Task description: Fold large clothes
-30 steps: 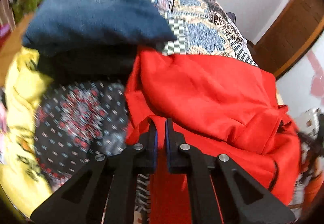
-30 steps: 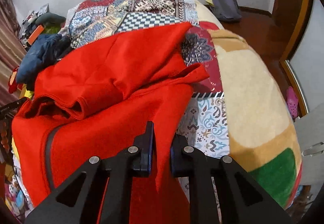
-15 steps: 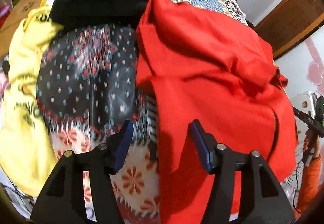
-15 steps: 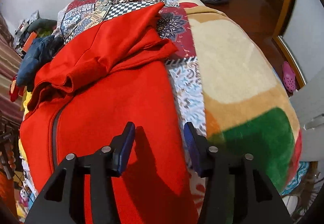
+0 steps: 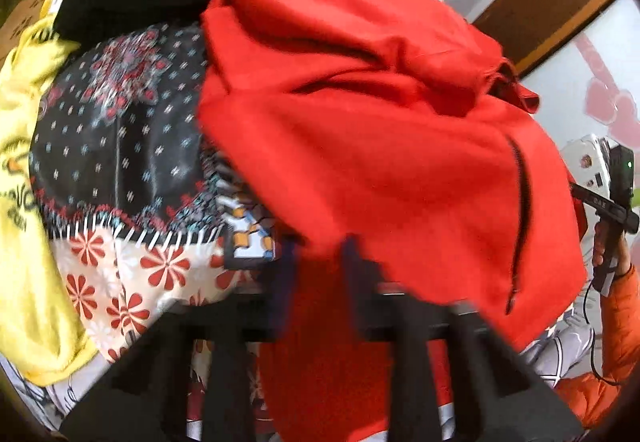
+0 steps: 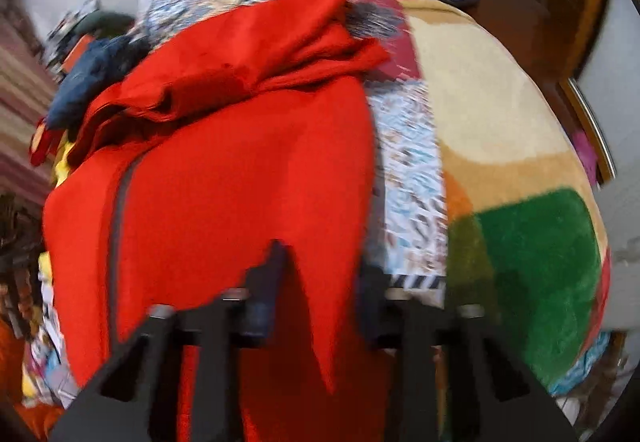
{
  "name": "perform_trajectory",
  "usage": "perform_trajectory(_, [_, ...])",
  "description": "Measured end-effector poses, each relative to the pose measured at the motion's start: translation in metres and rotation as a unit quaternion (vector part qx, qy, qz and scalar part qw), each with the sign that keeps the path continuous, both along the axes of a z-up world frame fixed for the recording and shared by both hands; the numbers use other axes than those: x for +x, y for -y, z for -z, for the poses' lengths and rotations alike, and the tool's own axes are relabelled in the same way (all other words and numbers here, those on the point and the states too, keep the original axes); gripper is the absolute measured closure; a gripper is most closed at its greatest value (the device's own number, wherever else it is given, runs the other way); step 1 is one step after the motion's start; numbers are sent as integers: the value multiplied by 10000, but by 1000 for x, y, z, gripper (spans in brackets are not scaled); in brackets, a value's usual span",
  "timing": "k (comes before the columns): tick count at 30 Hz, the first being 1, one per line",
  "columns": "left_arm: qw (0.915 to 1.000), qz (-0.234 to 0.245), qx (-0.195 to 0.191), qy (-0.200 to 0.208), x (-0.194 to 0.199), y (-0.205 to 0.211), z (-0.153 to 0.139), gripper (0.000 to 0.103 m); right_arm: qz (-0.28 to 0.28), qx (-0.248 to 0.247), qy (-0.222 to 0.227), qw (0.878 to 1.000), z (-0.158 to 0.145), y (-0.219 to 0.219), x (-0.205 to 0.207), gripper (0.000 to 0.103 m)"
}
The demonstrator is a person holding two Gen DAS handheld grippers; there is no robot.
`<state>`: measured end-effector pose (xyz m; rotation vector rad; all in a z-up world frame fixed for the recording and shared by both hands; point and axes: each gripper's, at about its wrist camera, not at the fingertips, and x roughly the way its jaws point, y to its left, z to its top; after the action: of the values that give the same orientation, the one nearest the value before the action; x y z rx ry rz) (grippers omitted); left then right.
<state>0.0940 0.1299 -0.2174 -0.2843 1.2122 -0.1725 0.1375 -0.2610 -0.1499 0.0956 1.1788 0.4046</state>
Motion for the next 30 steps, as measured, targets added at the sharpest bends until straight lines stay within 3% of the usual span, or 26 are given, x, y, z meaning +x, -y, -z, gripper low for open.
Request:
perform_trajectory(1, [9999,72,88,85,1,4,-4,98,-43,25,19,10000,-2,-3,0,93])
perform_trajectory(3, [9989,205,238,344,5,12,-19,101,-118,214,65,9997,-9,-9,3,93])
perform_trajectory(7, [9957,196,108,902,21,15,-59,101,-244,382,379,9983,-33,-18,11,94])
perform_trajectory(10, [9918,43,-203,1259,42,7,-87,101,-343,520,677,9958,-58,-24,27,94])
perform_trajectory(16, [9830,-535,-758,1587,90,-31,-113,101,-244,670,1242,9897,-95,-34,74,94])
perform_trajectory(19, [9807,-1097,-691,1464,123,-59,-102,101,-3,563,1437,9880,-103,-35,111,94])
perform_trajectory(23, [9760,-1881,-540,957,159,-94,-54,101,410,575,1134,9910,-78,-33,168,94])
perform_trajectory(25, [9761,-2014,-441,681,168,-103,-27,98,535,525,802,9940,-48,-37,197,93])
perform_trajectory(27, [9760,-2136,-104,421,171,-107,-7,98,533,323,449,9971,-21,-45,216,91])
perform_trajectory(30, [9771,-2101,302,128,169,-111,14,98,433,-85,182,9989,1,-56,225,76])
